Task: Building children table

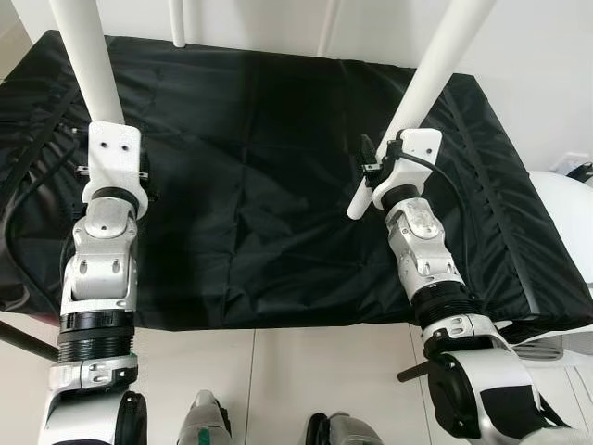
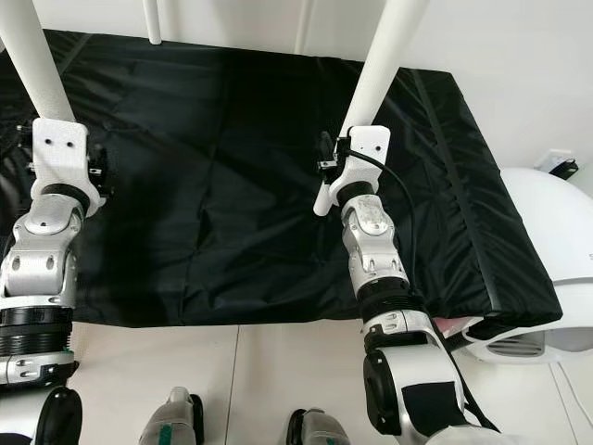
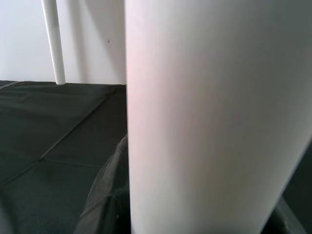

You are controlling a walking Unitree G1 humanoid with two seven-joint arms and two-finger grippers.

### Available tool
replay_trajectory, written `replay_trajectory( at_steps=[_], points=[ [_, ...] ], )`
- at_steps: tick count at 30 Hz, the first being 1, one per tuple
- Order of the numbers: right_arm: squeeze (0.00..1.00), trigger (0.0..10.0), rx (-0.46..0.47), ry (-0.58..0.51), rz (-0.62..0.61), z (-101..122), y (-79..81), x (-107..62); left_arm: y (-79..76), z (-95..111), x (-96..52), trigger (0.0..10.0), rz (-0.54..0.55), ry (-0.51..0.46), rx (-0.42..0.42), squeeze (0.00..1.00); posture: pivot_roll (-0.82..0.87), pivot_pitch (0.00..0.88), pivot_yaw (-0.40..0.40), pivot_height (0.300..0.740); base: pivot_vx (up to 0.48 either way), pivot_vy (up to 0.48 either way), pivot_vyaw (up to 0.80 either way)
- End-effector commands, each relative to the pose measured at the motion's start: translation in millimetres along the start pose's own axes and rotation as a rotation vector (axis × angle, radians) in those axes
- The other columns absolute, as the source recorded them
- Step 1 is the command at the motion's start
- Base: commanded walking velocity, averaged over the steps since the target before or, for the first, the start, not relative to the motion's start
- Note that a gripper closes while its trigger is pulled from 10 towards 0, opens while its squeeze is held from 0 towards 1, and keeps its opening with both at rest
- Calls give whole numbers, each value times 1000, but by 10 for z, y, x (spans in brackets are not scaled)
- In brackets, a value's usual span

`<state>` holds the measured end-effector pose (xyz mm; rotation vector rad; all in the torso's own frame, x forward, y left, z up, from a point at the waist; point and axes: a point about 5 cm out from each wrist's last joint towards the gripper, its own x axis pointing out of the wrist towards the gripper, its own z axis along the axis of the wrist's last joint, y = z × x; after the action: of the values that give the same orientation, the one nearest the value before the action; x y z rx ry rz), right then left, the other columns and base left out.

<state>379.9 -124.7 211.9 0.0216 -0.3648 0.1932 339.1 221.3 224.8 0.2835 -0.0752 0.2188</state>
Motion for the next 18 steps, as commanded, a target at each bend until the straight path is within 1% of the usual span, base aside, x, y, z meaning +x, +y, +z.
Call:
replay_trajectory(
  at_steps=[1, 3, 4, 6, 7, 8, 9, 11, 12, 13, 14, 16, 17, 18],
  points=[
    [0, 0, -75, -65, 38, 96, 43, 33, -28, 56, 15, 0, 9, -38, 17, 0, 113, 202, -86, 740, 0, 0, 0],
    [0, 0, -118, -131, 47, 176, 45, 30, -13, 85, 9, 0, 21, -63, -1, 0, 111, 210, -91, 740, 0, 0, 0],
    [0, 0, -118, -131, 47, 176, 45, 30, -13, 85, 9, 0, 21, -63, -1, 0, 111, 210, -91, 740, 0, 0, 0],
    [0, 0, -151, -205, 58, 267, 57, 20, -6, 122, -11, 0, 32, -94, -31, 0, 109, 215, -95, 740, 0, 0, 0],
    [0, 0, -151, -205, 58, 267, 57, 20, -6, 122, -11, 0, 32, -94, -31, 0, 109, 215, -95, 740, 0, 0, 0],
    [0, 0, -155, -243, 70, 317, 72, 15, -10, 158, -22, 0, 33, -118, -45, 0, 108, 221, -96, 740, 0, 0, 0],
    [0, 0, -155, -243, 70, 317, 72, 15, -10, 158, -22, 0, 33, -118, -45, 0, 108, 221, -96, 740, 0, 0, 0],
    [0, 0, -152, -312, 76, 421, 84, 12, -15, 251, -39, 0, 43, -164, -70, 0, 108, 230, -101, 740, 0, 0, 0],
    [0, 0, -152, -312, 76, 421, 84, 12, -15, 251, -39, 0, 43, -164, -70, 0, 108, 230, -101, 740, 0, 0, 0],
    [0, 0, -156, -344, 79, 477, 92, 16, -2, 351, -55, 0, 57, -210, -98, 0, 107, 232, -104, 740, 0, 0, 0],
    [0, 0, -156, -344, 79, 477, 92, 16, -2, 351, -55, 0, 57, -210, -98, 0, 107, 232, -104, 740, 0, 0, 0],
    [0, 0, -156, -424, 84, 630, 116, 25, 40, 678, -128, 0, 81, -351, -159, 0, 110, 245, -104, 740, 0, 0, 0],
    [0, 0, -155, -455, 82, 694, 119, 29, 60, 812, -168, 0, 90, -412, -168, 0, 110, 249, -103, 740, 0, 0, 0],
    [0, 0, -154, -474, 77, 738, 117, 33, 68, 899, -200, 0, 91, -450, -168, 0, 110, 251, -102, 740, 0, 0, 0]
  ],
)
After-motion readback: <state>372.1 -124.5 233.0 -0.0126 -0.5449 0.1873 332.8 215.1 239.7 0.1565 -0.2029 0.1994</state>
